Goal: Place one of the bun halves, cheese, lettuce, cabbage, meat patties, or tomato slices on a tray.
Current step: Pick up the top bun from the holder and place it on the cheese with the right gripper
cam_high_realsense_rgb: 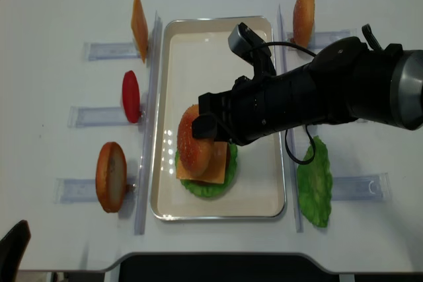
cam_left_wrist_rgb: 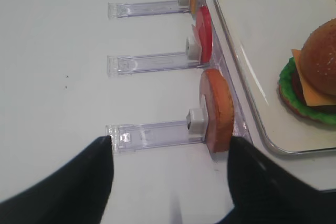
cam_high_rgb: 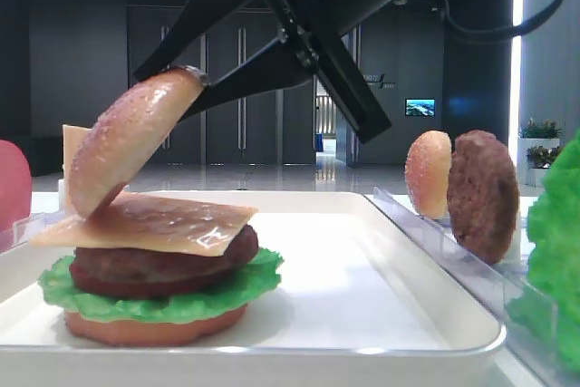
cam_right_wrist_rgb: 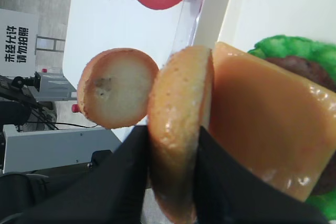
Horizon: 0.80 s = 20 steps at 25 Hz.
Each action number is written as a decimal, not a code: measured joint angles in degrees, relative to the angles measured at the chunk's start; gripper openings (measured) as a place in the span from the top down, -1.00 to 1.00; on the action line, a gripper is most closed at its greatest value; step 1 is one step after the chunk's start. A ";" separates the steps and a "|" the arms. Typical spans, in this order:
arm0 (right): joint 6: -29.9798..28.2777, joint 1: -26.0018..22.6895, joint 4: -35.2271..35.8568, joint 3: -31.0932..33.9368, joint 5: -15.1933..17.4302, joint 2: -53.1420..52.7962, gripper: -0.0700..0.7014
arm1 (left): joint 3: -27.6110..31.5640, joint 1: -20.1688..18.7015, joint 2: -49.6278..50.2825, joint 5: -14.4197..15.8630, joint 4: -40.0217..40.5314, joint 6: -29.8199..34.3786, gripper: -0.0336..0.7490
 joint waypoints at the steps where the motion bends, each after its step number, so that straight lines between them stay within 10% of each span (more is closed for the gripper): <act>1: 0.00 0.00 0.00 0.00 0.00 0.19 0.35 | 0.00 0.00 0.00 0.00 0.00 0.00 -0.41; 20: -0.13 0.00 0.67 0.00 1.65 2.27 0.16 | 0.00 0.00 0.00 0.00 0.00 0.00 -0.41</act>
